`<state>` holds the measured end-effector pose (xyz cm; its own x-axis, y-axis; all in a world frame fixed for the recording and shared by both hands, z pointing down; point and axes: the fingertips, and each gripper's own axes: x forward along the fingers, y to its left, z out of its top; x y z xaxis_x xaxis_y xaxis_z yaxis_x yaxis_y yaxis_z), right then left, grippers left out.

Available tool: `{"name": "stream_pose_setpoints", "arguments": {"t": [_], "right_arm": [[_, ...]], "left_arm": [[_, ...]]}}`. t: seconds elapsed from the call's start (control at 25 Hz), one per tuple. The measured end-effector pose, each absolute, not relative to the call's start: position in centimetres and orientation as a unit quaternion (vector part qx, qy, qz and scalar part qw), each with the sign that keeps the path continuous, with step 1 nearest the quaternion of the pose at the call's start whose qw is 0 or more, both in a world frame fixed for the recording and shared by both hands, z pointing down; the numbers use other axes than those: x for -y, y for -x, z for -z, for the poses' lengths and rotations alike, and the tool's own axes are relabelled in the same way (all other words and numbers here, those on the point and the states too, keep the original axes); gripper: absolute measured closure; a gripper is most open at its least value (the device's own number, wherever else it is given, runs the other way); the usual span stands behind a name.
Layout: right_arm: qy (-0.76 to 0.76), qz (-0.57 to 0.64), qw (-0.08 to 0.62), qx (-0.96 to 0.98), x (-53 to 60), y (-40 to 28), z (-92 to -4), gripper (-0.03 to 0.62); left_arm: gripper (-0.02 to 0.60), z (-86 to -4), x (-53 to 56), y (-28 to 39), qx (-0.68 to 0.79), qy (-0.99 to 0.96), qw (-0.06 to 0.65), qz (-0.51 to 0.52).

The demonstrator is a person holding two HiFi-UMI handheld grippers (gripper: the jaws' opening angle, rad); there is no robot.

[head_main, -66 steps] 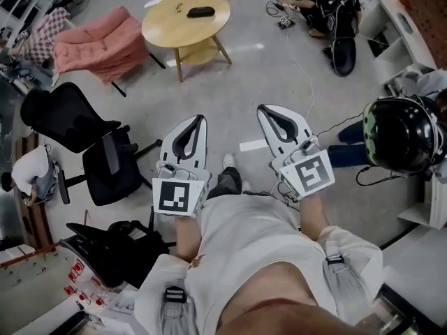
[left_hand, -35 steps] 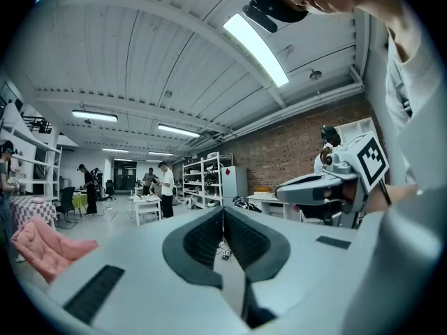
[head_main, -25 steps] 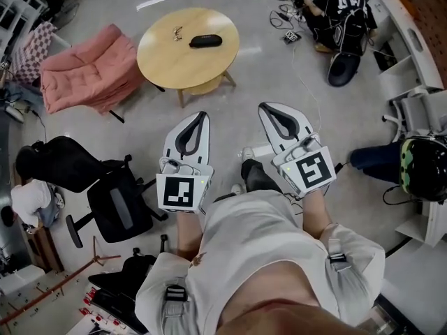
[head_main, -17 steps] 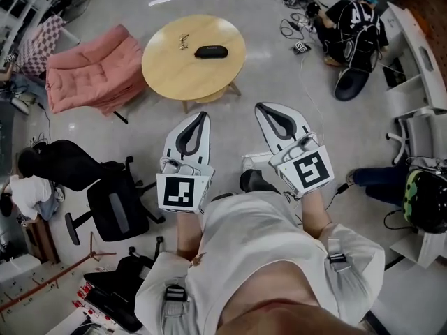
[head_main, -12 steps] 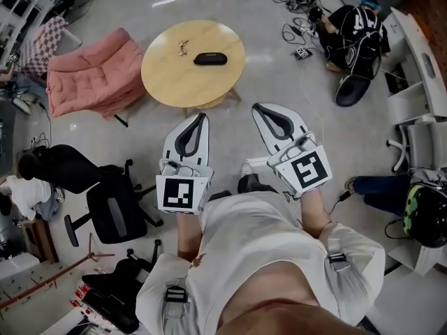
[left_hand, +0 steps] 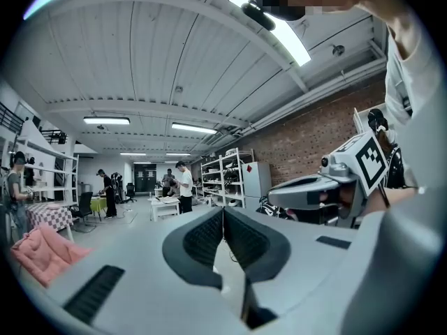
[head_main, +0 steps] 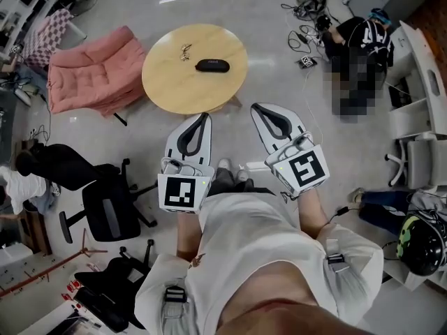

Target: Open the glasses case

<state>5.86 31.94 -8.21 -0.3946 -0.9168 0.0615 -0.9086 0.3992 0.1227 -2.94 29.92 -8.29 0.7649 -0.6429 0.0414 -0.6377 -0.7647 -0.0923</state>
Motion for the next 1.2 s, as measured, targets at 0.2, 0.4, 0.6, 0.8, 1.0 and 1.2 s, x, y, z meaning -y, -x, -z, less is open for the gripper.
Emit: {"name": "stream_pose_setpoints", "arguments": {"t": [0.2, 0.4, 0.6, 0.8, 1.0, 1.2], "right_arm": [[-0.554, 0.026, 0.061, 0.83, -29.4, -7.1, 7.1, 0.576], [-0.559, 0.024, 0.063, 0.826, -26.3, -8.0, 6.6, 0.576], [-0.566, 0.02, 0.07, 0.821, -22.4, -8.7, 6.0, 0.575], [-0.571, 0.015, 0.081, 0.817, -17.7, -9.1, 5.4, 0.574], [-0.582, 0.012, 0.088, 0.808, -12.7, -9.7, 5.2, 0.576], [-0.594, 0.004, 0.099, 0.798, -8.7, -10.0, 4.5, 0.576]], "left_arm": [[0.561, 7.5, -27.5, 1.7, -0.335, 0.94, 0.039, 0.043], [0.561, 7.0, -24.3, 0.5, -0.327, 0.943, 0.041, 0.045], [0.561, 6.5, -20.3, -0.4, -0.318, 0.947, 0.033, 0.042], [0.561, 5.8, -15.4, -1.1, -0.306, 0.95, 0.033, 0.047], [0.561, 5.4, -10.4, -1.8, -0.29, 0.955, 0.03, 0.051], [0.561, 4.6, -6.0, -2.1, -0.273, 0.96, 0.02, 0.051]]}}
